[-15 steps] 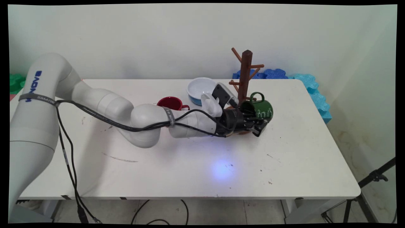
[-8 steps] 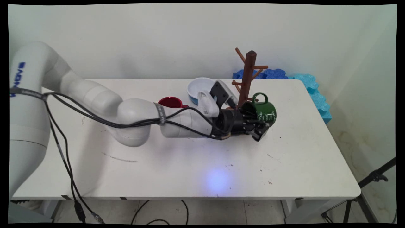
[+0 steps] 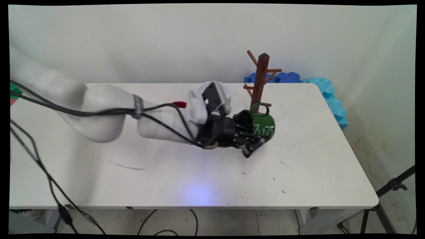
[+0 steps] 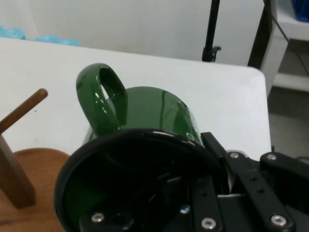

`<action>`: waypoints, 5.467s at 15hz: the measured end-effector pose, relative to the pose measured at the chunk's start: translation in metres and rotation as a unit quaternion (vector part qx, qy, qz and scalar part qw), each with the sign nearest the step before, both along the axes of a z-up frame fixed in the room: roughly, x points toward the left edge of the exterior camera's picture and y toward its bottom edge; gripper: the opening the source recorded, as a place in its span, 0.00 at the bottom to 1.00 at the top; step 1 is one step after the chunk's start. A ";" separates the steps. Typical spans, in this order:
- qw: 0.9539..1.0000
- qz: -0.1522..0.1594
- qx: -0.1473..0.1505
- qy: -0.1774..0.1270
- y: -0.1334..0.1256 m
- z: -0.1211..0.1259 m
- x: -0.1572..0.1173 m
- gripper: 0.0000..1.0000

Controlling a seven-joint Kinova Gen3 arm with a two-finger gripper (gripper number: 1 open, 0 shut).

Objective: Place the picked object on the table

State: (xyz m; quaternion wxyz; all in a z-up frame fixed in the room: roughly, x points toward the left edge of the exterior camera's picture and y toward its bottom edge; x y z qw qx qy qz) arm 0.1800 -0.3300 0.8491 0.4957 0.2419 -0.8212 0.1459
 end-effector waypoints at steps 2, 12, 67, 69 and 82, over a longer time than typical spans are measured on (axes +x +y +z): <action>1.000 -0.010 -0.003 -0.022 0.005 0.008 0.011 0.00; 0.994 -0.034 -0.018 -0.102 0.024 0.026 0.040 0.00; 0.886 -0.130 0.122 -0.427 -0.034 0.025 0.082 0.00; 0.886 -0.130 0.128 -0.427 -0.039 0.021 0.080 0.00; 0.883 -0.134 0.145 -0.427 -0.057 0.003 0.075 0.00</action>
